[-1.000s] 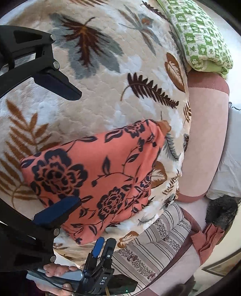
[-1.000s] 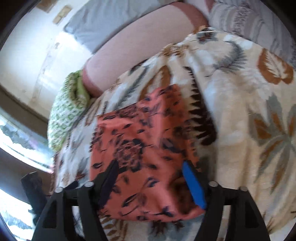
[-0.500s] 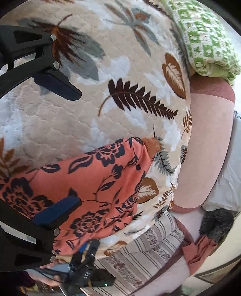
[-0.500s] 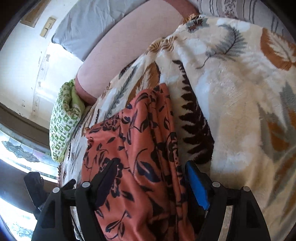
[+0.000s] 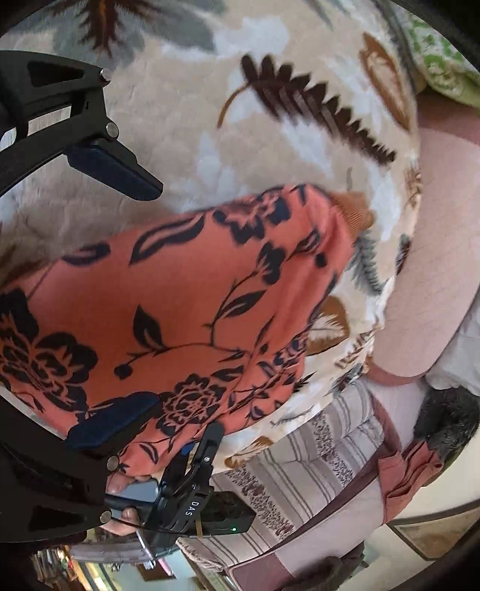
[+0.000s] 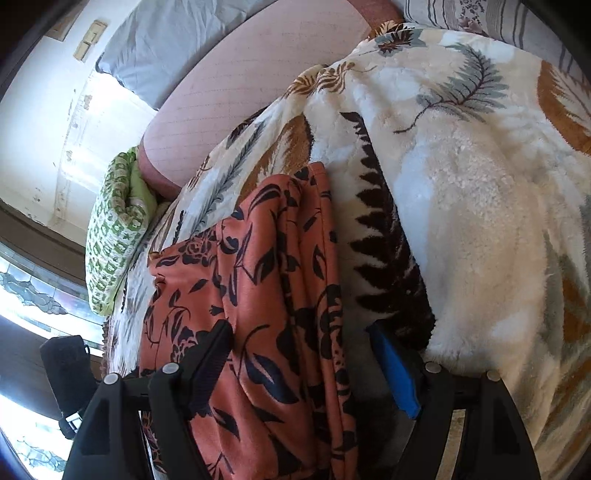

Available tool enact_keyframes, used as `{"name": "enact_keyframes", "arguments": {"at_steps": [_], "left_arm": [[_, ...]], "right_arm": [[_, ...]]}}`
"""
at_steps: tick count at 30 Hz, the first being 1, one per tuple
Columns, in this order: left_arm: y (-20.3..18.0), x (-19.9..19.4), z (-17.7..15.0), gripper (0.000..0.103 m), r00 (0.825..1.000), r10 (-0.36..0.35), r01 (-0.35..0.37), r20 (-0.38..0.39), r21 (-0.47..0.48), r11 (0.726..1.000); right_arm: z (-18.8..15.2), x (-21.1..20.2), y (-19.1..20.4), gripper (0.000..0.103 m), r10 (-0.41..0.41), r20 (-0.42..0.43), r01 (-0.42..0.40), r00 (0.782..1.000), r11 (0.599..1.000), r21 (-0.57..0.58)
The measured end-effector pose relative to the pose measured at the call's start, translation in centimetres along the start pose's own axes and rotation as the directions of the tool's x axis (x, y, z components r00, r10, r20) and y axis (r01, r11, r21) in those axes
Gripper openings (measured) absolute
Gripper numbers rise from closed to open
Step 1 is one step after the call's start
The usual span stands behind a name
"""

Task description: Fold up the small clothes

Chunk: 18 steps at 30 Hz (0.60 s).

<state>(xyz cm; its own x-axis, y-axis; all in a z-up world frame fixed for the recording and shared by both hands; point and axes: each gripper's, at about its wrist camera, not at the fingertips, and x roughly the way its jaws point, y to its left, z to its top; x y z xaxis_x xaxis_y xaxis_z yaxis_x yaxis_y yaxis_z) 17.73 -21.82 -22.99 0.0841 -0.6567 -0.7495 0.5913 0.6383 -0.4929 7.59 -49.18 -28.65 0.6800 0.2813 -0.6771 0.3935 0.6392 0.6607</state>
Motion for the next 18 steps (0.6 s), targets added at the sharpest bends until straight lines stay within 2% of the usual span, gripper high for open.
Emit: {"name": "enact_keyframes", "arguments": {"at_steps": [3, 5, 6, 7, 8, 9, 10, 12, 13, 14, 16, 18], "left_arm": [[-0.1, 0.9, -0.3, 0.103, 1.000, -0.017, 0.017, -0.009, -0.011, 1.000], [-0.2, 0.9, -0.3, 0.102, 1.000, -0.031, 0.031, -0.002, -0.005, 1.000], [-0.2, 0.9, -0.3, 0.101, 0.998, -0.070, 0.070, 0.005, -0.012, 0.997], [-0.2, 0.8, -0.2, 0.098, 0.995, -0.098, 0.098, 0.008, -0.024, 0.995], [-0.2, 0.8, -0.2, 0.096, 0.995, -0.094, 0.094, 0.019, -0.038, 0.995], [-0.2, 0.9, -0.1, 0.088, 0.997, -0.078, 0.078, 0.018, -0.041, 0.996], [-0.3, 1.0, -0.1, 0.077, 0.999, -0.052, 0.052, 0.014, -0.033, 0.998], [-0.1, 0.8, -0.2, 0.062, 1.000, -0.015, 0.016, 0.026, -0.021, 1.000], [0.0, 0.5, -0.2, 0.055, 0.999, -0.018, 0.019, 0.039, -0.029, 0.999], [0.1, 0.2, -0.2, 0.052, 0.999, -0.020, 0.022, 0.049, -0.035, 0.999], [-0.2, -0.4, -0.1, 0.043, 0.998, -0.004, 0.005, 0.065, -0.018, 1.000], [-0.7, -1.0, -0.2, 0.039, 0.996, 0.015, -0.016, 0.083, 0.009, 1.000]], "right_arm": [[-0.3, 0.4, 0.6, 0.083, 0.019, -0.010, -0.020, 1.000, 0.999, -0.026], [-0.7, 0.7, 1.5, 0.083, 0.075, -0.052, -0.078, 0.996, 0.996, -0.049], [-1.1, 0.9, 2.3, 0.083, 0.088, -0.075, -0.094, 0.993, 0.993, -0.074], [-1.4, 0.8, 3.0, 0.082, 0.060, -0.070, -0.068, 0.996, 0.991, -0.118], [-1.7, 0.9, 3.7, 0.079, 0.021, -0.063, -0.031, 0.998, 0.986, -0.164], [-2.1, 1.1, 4.5, 0.077, -0.018, -0.055, 0.006, 0.998, 0.978, -0.208], [-2.3, 1.0, 4.8, 0.072, -0.029, -0.048, 0.018, 0.998, 0.975, -0.221], [-2.3, 0.8, 5.0, 0.063, -0.032, -0.041, 0.022, 0.999, 0.974, -0.226], [-2.4, 0.5, 5.2, 0.054, -0.037, -0.030, 0.029, 0.999, 0.973, -0.231], [-2.4, 0.2, 5.4, 0.045, -0.043, -0.018, 0.037, 0.999, 0.971, -0.236], [-2.7, -0.5, 6.2, 0.043, -0.055, 0.014, 0.056, 0.998, 0.964, -0.259], [-3.0, -1.0, 7.2, 0.042, -0.067, 0.041, 0.076, 0.997, 0.955, -0.287]]}}
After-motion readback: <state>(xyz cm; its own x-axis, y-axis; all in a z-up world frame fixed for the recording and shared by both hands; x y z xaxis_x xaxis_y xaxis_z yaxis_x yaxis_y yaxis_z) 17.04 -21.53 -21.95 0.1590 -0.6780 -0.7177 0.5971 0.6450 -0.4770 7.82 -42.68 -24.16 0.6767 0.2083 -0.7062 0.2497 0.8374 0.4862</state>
